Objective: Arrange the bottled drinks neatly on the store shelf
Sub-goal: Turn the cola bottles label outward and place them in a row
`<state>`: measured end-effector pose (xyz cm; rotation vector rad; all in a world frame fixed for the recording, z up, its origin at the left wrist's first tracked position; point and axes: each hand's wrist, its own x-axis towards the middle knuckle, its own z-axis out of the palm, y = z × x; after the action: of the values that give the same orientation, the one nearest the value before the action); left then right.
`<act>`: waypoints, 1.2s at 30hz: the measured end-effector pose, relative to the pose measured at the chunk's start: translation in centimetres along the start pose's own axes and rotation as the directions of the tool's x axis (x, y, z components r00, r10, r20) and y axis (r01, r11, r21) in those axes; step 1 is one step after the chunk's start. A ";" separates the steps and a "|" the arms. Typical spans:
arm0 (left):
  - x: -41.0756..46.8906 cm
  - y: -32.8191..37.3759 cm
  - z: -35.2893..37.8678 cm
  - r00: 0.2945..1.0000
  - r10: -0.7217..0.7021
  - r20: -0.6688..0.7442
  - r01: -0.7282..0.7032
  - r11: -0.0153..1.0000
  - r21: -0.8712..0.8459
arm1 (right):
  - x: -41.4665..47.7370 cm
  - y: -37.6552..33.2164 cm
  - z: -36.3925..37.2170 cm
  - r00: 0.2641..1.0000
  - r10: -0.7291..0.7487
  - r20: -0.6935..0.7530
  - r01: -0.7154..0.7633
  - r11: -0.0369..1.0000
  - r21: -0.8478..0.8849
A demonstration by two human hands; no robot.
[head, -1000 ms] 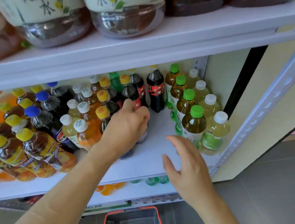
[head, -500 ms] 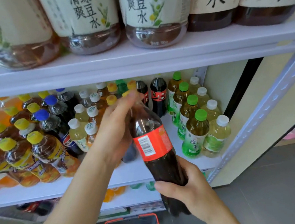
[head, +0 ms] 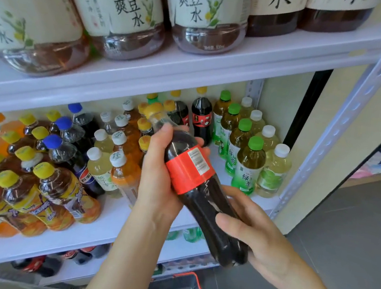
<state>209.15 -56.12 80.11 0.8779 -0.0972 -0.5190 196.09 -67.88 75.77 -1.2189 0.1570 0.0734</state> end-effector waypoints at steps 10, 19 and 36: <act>-0.8 1.5 -0.5 0.997 0.012 0.083 -0.007 0.998 -0.056 | -1.4 -1.0 0.3 1.000 0.013 0.026 -0.021 0.937 0.349; -1.5 1.0 0.0 0.991 0.040 0.125 -0.047 0.998 0.052 | -1.4 -0.5 0.5 0.982 0.156 0.104 -0.187 0.818 0.543; -1.7 1.6 -0.9 0.981 0.003 0.194 -0.014 0.998 0.058 | -1.7 0.0 1.2 0.995 0.099 0.019 -0.099 0.938 0.332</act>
<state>208.58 -53.87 80.99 0.8827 -0.2950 -0.5955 194.53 -66.74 76.48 -0.8724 0.2200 0.1307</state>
